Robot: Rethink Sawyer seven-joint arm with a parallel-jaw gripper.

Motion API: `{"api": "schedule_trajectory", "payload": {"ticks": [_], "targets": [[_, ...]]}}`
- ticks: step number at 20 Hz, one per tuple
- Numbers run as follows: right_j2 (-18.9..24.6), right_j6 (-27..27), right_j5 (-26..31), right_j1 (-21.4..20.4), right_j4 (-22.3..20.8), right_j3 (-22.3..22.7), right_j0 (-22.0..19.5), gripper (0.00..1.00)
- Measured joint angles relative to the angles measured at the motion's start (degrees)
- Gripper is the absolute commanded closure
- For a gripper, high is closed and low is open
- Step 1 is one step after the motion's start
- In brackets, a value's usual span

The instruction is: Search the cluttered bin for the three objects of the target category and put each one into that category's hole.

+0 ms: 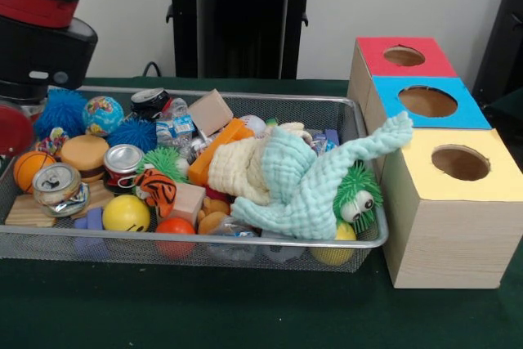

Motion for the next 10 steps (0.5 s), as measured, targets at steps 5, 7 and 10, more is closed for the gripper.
{"api": "schedule_trajectory", "payload": {"ticks": [5,7,10], "targets": [[-0.56,2.61,1.77,-0.26,2.33,0.08,2.02,0.0],[-0.5,3.42,1.91,-0.65,3.28,0.31,2.74,0.0],[-0.16,4.48,1.93,-1.86,5.03,1.34,3.9,0.0]]}}
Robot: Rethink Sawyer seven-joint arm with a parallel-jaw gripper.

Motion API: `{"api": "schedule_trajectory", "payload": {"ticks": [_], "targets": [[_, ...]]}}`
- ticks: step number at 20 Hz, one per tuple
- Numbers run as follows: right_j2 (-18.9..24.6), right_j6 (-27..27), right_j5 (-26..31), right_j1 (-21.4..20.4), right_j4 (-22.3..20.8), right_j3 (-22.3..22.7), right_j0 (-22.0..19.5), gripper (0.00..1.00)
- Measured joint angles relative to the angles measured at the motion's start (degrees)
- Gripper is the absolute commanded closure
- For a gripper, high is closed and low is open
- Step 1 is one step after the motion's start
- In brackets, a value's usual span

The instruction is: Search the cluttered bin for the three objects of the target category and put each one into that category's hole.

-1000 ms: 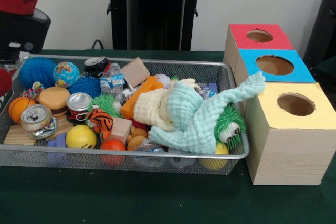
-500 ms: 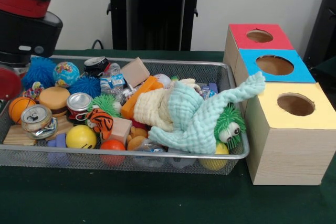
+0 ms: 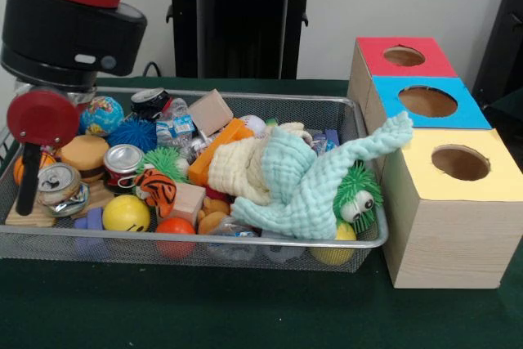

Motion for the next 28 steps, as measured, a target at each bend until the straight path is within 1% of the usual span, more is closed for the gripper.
{"api": "schedule_trajectory", "payload": {"ticks": [3,6,9,12,16,18,23,25,26,28], "targets": [[0.72,0.49,0.0,-1.34,1.31,1.23,0.69,0.0],[2.58,0.51,0.12,-3.76,3.01,3.54,1.26,0.0],[3.96,0.51,1.1,-5.48,3.57,5.3,1.27,0.0],[4.87,0.51,2.79,-6.69,3.61,6.7,1.26,0.0],[7.88,0.51,5.28,-9.06,3.58,9.77,0.87,0.0],[9.07,0.51,5.39,-9.83,3.13,10.86,0.68,0.0],[11.56,0.44,5.0,-11.46,-2.42,12.32,0.08,0.0],[13.46,0.44,3.23,-12.61,-8.62,12.86,-0.62,0.0],[13.88,0.44,2.8,-12.86,-9.9,12.94,-0.8,0.0],[15.5,0.44,1.11,-13.68,-14.07,13.07,-1.54,0.0]]}}
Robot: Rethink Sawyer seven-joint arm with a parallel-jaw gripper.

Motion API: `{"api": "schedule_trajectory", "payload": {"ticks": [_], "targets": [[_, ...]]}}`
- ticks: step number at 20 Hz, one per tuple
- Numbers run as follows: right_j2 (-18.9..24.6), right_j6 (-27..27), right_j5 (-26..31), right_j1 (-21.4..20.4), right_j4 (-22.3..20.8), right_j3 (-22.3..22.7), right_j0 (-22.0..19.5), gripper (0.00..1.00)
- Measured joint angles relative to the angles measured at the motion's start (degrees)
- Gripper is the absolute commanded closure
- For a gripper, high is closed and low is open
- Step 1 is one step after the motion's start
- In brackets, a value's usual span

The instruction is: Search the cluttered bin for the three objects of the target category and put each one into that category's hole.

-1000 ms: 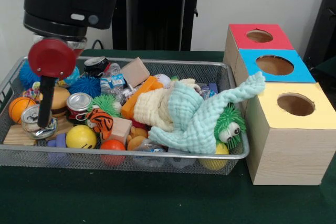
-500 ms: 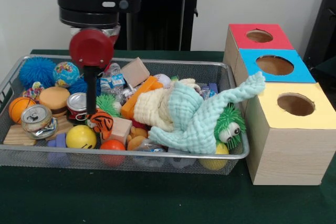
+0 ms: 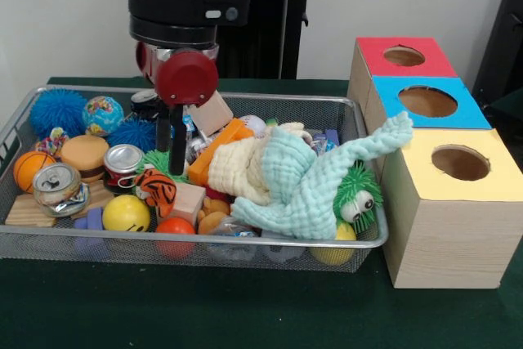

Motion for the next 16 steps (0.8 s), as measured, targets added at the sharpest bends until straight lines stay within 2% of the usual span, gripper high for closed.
{"api": "schedule_trajectory", "payload": {"ticks": [4,5,9,11,16], "targets": [[3.41,0.0,-2.55,-1.62,-6.91,0.27,-1.86,0.0],[5.24,0.0,-3.13,-2.51,-10.17,0.34,-2.99,0.0],[7.87,-0.3,-3.17,-3.71,-14.3,0.4,-4.84,0.0],[11.04,-1.05,-3.17,-5.25,-18.25,0.65,-7.41,0.0],[15.7,-2.16,-3.17,-8.14,-22.96,1.48,-11.97,0.0]]}}
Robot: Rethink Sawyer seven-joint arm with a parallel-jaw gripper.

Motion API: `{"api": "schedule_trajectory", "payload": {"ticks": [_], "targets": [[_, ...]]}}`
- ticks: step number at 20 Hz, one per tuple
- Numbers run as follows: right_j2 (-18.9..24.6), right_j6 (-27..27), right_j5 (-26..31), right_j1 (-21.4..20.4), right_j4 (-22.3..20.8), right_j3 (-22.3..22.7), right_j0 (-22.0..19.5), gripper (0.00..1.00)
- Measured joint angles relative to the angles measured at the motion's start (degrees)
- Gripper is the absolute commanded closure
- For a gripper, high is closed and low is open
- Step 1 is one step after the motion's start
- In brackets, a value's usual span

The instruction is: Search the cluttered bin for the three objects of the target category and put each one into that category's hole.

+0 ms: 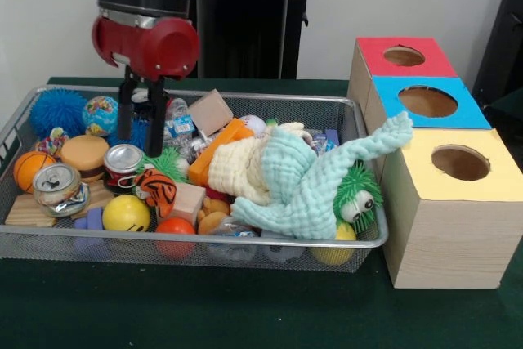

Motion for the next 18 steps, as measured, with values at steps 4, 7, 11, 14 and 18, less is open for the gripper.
{"api": "schedule_trajectory", "payload": {"ticks": [4,7,11,14,18], "targets": [[1.95,-0.36,0.02,-1.64,-2.48,0.02,-1.9,0.0],[2.52,-0.36,0.01,-2.54,-3.95,0.02,-2.27,0.0],[3.14,-0.36,0.04,-3.34,-5.25,0.02,-2.27,0.0],[3.8,-0.36,0.05,-3.74,-5.51,0.03,-2.24,0.0],[4.18,-0.36,0.13,-3.77,-5.58,0.03,-2.21,0.0]]}}
